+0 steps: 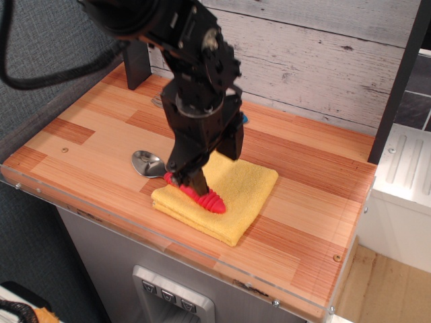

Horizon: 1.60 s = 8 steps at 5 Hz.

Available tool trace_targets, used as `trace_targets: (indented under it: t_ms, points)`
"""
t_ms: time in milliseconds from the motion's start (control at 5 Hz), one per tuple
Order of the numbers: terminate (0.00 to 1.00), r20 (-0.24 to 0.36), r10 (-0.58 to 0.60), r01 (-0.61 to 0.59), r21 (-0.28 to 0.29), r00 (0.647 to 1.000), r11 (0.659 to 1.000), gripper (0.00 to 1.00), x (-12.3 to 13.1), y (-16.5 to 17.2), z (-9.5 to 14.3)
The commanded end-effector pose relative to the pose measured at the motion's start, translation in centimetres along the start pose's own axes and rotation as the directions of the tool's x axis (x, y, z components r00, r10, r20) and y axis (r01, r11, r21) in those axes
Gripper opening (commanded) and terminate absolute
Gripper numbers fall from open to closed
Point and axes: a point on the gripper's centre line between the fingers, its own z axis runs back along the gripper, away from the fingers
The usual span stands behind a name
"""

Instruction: Remove the red spatula from the cloth and keep it aside

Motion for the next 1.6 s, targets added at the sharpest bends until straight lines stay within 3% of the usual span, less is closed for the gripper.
trace_targets:
  t_ms: [0,400,1400]
  points:
    - [0.0,0.008,0.011,-0.011,0.028,1.0,1.0,1.0,0.6,-0.2,1.0]
    - [0.0,0.018,-0.016,0.015,0.067,1.0,0.998,1.0,0.7,0.0,0.2]
    - [0.0,0.026,-0.02,0.017,0.088,0.999,0.996,1.0,1.2,0.3,-1.3]
